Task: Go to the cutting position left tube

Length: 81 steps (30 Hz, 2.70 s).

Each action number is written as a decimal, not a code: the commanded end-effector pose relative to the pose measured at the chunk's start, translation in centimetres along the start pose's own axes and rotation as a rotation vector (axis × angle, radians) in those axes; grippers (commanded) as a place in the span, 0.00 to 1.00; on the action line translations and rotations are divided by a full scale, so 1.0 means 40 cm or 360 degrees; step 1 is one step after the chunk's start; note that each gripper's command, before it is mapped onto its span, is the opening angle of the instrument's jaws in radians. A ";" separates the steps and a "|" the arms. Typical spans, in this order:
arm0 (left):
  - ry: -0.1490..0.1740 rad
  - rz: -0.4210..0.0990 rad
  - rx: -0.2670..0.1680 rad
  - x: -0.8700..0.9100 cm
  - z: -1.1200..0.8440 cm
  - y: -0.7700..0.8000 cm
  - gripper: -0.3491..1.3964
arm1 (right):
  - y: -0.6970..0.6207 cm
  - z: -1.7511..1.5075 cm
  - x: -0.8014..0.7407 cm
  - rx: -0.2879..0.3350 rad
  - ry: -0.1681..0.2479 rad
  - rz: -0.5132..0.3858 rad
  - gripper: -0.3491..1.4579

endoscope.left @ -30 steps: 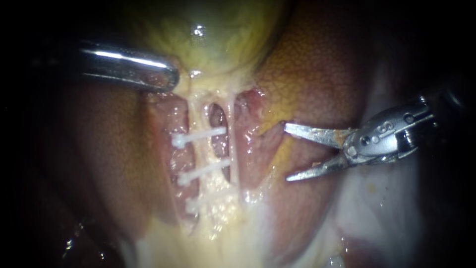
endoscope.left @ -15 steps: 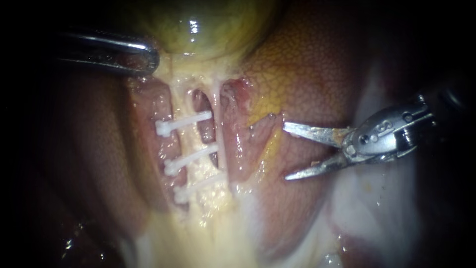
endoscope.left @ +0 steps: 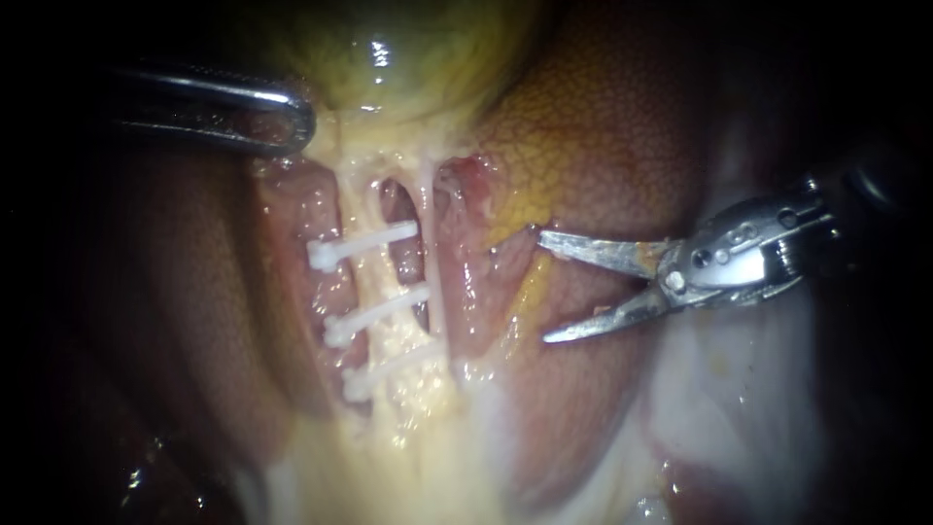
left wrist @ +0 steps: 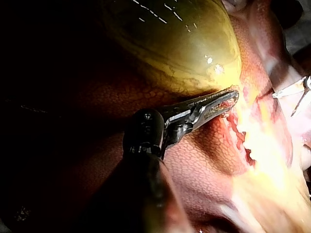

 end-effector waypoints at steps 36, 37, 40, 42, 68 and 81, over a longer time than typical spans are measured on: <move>-0.0001 -0.0001 -0.0003 -0.0001 0.0001 -0.0005 0.00 | 0.0051 0.0107 0.0060 0.0319 0.0192 0.0080 0.94; -0.0001 -0.0001 -0.0003 -0.0001 0.0001 -0.0005 0.00 | 0.0050 0.0112 0.0058 0.0324 0.0192 0.0085 0.94; -0.0001 -0.0001 -0.0003 -0.0001 0.0001 -0.0005 0.00 | 0.0047 0.0129 0.0050 0.0332 0.0191 0.0090 0.94; -0.0001 -0.0001 -0.0003 -0.0001 0.0002 -0.0006 0.00 | 0.0046 0.0140 0.0044 0.0336 0.0190 0.0092 0.94; 0.0001 0.0000 0.0002 0.0004 0.0006 -0.0007 0.00 | 0.0077 0.0227 0.0012 0.0372 0.0186 0.0121 0.94; 0.0001 0.0000 0.0002 0.0004 0.0006 -0.0008 0.00 | 0.0108 0.0275 0.0018 0.0427 0.0211 0.0142 0.94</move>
